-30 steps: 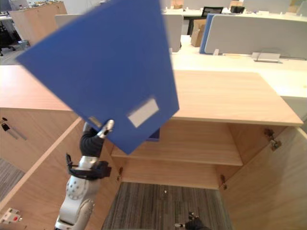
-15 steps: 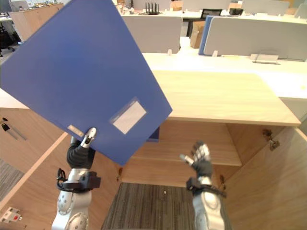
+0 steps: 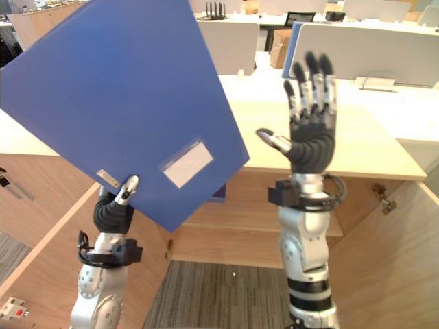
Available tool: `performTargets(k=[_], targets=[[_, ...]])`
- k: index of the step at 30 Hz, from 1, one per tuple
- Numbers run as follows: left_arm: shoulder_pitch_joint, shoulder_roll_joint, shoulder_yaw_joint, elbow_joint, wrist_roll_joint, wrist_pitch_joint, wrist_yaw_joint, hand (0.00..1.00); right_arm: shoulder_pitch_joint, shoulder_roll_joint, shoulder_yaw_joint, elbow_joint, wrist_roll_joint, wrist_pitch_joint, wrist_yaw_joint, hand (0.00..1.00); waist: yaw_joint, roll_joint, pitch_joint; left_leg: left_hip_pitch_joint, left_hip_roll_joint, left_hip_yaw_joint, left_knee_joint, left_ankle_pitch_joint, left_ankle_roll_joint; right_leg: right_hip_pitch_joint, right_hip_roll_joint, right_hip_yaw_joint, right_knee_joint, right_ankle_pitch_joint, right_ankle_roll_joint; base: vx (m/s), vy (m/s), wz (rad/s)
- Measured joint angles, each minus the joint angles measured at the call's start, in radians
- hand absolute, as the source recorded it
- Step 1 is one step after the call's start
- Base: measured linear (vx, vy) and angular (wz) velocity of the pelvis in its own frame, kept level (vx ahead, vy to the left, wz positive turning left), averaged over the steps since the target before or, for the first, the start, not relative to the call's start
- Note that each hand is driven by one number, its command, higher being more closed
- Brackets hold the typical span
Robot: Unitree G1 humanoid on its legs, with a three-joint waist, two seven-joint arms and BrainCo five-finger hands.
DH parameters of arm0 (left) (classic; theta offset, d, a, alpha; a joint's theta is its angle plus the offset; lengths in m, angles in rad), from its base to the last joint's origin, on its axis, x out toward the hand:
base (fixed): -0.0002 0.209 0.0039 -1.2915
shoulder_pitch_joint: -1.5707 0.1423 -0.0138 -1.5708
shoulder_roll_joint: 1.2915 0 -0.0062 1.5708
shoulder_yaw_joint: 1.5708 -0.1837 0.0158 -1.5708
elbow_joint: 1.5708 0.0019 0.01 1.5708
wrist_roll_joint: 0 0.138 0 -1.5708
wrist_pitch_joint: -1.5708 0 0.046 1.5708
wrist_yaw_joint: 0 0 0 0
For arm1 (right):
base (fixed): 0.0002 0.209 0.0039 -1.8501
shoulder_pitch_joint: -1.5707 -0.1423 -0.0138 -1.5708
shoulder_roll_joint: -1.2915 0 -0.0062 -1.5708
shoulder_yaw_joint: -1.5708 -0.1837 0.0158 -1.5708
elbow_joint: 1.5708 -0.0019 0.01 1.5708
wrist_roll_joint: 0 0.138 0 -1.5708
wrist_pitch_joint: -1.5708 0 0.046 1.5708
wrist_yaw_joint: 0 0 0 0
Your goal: Walk over to the cabinet, pick up the folder, carry it to the office cabinet, place the folder inside the office cabinet, then close the office cabinet door
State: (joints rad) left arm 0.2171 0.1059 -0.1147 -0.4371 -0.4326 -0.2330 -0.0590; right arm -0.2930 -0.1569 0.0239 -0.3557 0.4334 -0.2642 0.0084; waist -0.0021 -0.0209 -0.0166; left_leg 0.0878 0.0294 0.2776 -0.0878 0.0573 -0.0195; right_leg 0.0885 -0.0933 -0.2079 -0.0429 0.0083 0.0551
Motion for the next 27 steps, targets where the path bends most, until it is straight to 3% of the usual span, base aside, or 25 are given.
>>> performTargets(k=[13, 21, 22, 27], targets=[[-0.007, 0.017, -0.043, 0.069, -0.014, 0.000, -0.041, 1.00, -0.217, -0.124, 0.158, 0.357, 0.175, 0.069, 0.079, 0.00, 0.012, 0.001, 0.003, 0.000, -0.002, -0.012, -0.004, 0.008, 0.001, -0.002, -0.002, -0.006, 0.012, 0.000, 0.000, 0.00, 0.000, 0.01], [0.000, 0.029, -0.045, 0.096, -0.048, -0.001, -0.028, 1.00, -0.307, -0.215, 0.277, 0.468, 0.199, 0.073, 0.108, 0.00, 0.017, 0.002, 0.008, -0.006, -0.004, -0.017, -0.004, 0.014, 0.003, -0.007, -0.002, -0.008, 0.015, 0.000, -0.001, 0.00, -0.001, 0.00], [0.002, 0.039, -0.045, 0.096, -0.055, -0.007, -0.028, 1.00, -0.326, -0.256, 0.311, 0.470, 0.230, 0.081, 0.126, 1.00, 0.017, 0.002, 0.008, -0.011, -0.004, -0.019, -0.004, 0.015, 0.003, -0.012, -0.002, -0.009, 0.015, 0.000, -0.001, -0.03, -0.009, 0.03], [0.027, 0.075, -0.046, 0.098, -0.105, -0.052, -0.026, 1.00, -0.462, -0.440, 0.497, 0.468, 0.389, 0.114, 0.189, 1.00, 0.016, 0.002, 0.007, -0.020, -0.003, -0.022, -0.001, 0.020, 0.002, -0.021, 0.001, -0.010, 0.016, 0.001, -0.003, -0.01, -0.005, 0.01]])
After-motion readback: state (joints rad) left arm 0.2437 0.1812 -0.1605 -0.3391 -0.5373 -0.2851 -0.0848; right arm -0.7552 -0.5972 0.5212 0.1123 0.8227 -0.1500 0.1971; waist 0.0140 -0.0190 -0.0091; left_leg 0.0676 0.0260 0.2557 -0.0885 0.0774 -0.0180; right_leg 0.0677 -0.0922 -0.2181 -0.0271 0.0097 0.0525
